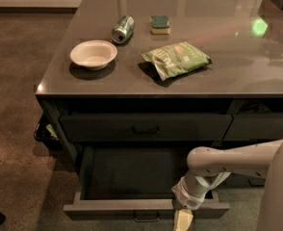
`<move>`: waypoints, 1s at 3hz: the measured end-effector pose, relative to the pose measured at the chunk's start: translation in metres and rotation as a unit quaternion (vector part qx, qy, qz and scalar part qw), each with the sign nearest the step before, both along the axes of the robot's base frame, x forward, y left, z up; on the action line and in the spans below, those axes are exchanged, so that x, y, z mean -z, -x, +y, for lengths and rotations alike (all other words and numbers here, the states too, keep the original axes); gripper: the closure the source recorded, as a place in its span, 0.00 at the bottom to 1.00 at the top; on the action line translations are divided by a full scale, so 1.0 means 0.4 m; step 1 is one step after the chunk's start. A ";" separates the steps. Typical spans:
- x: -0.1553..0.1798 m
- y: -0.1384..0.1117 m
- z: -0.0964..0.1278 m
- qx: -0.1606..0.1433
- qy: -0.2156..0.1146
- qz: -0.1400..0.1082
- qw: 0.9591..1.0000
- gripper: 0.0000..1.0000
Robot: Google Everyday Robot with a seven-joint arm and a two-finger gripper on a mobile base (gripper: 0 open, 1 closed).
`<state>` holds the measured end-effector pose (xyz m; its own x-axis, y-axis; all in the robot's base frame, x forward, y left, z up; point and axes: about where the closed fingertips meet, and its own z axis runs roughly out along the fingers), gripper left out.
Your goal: Open middle drawer
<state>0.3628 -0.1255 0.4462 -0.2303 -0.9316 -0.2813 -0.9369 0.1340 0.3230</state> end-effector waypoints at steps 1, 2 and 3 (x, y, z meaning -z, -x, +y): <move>0.031 0.003 0.013 -0.009 -0.008 0.019 1.000 0.00; 0.058 0.077 0.002 0.002 -0.025 0.065 0.998 0.00; 0.054 0.077 0.002 0.002 -0.025 0.065 0.998 0.00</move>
Offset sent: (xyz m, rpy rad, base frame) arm -0.0715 -0.0103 -0.0340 0.0959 0.2569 -0.0534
